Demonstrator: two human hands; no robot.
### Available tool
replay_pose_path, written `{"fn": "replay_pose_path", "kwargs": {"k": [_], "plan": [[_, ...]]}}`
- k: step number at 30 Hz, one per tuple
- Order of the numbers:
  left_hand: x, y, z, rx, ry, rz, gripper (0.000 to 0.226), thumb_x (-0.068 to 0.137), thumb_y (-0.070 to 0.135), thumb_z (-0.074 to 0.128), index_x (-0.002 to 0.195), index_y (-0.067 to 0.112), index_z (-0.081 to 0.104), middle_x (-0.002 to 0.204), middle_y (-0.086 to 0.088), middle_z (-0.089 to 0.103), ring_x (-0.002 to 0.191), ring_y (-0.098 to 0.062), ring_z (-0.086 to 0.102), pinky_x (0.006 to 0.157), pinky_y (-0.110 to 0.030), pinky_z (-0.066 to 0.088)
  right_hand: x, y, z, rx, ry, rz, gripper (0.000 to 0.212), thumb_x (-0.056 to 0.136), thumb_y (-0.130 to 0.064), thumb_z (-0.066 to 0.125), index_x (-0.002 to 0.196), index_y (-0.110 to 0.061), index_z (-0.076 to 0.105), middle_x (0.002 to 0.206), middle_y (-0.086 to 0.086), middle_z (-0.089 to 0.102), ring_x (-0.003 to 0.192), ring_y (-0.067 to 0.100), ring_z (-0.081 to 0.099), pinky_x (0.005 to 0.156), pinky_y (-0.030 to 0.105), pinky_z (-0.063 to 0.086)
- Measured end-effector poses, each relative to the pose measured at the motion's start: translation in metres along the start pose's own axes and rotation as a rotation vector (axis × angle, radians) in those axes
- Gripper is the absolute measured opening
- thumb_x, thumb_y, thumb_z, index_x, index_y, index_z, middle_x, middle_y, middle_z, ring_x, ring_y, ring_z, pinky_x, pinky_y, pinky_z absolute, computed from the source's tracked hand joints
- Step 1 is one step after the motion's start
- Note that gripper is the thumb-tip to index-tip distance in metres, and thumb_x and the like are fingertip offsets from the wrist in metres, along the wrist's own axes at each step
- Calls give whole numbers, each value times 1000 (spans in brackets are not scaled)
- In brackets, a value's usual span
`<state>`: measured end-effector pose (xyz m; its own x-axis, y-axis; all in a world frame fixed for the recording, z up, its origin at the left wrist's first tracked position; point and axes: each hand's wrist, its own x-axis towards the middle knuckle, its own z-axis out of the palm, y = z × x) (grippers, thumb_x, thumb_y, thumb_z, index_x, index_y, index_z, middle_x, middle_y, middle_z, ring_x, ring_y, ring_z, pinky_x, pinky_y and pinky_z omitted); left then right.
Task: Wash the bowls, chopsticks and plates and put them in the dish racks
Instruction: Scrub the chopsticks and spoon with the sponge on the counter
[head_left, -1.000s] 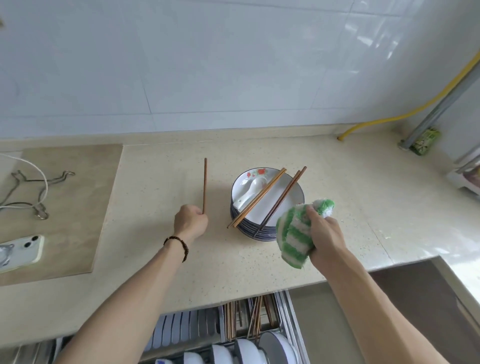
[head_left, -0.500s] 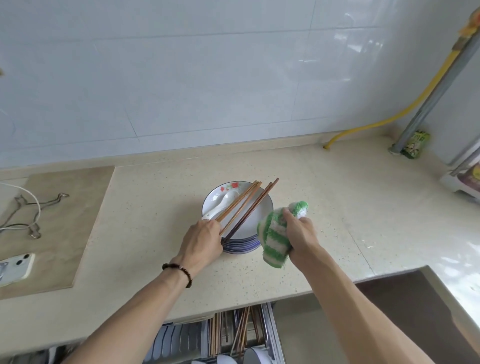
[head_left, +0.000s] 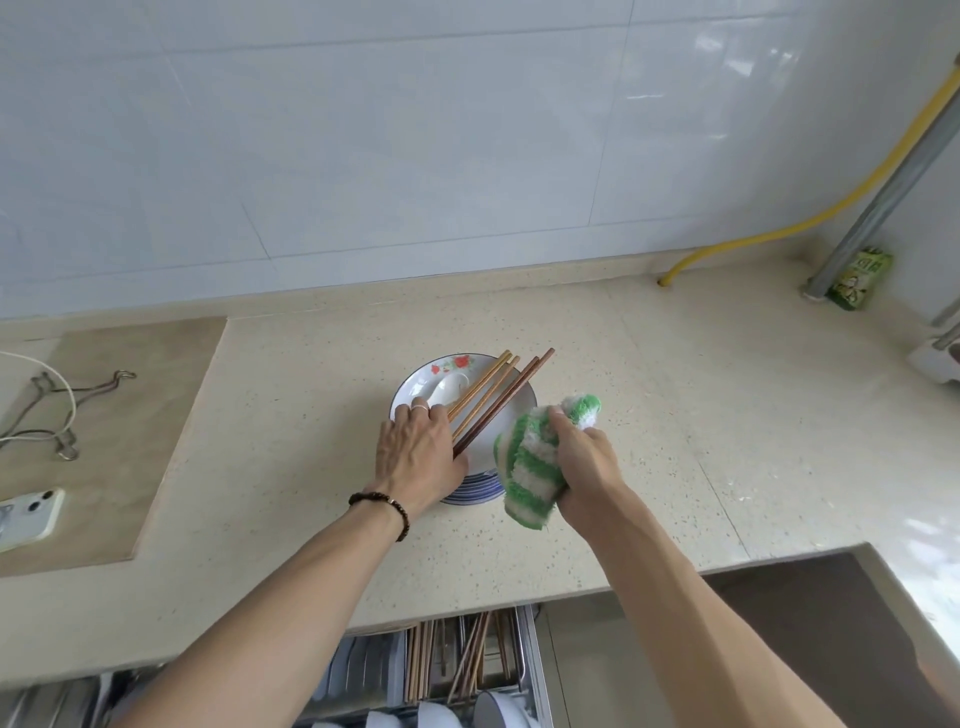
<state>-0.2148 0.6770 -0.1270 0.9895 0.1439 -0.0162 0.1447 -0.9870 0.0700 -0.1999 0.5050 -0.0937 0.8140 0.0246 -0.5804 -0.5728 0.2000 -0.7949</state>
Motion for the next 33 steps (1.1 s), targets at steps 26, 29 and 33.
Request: {"fn": "replay_pose_path", "kwargs": {"k": [26, 29, 33], "plan": [[-28, -41, -108, -1195, -674, -65, 15, 106, 21, 47, 97, 12, 55, 75, -3, 60, 47, -12, 51, 42, -21, 40, -19, -43, 74, 207, -269, -146, 26, 97, -20, 64, 102, 6, 64, 90, 26, 69, 80, 36, 68, 76, 54, 57], [-39, -51, -99, -1107, -181, -76, 11, 101, 20, 59, 105, 22, 69, 81, -2, 71, 48, -13, 53, 45, -21, 40, -15, -51, 85, 334, -151, -139, 25, 94, -19, 68, 103, 4, 64, 90, 24, 69, 81, 35, 68, 80, 53, 57], [-41, -34, -96, -1065, 199, -106, 22, 96, 24, 65, 79, 13, 74, 60, 6, 66, 43, -1, 50, 48, -18, 38, -26, -45, 105, 416, -167, -94, 30, 94, -25, 69, 104, 4, 65, 81, 18, 70, 72, 31, 70, 73, 45, 59]]}}
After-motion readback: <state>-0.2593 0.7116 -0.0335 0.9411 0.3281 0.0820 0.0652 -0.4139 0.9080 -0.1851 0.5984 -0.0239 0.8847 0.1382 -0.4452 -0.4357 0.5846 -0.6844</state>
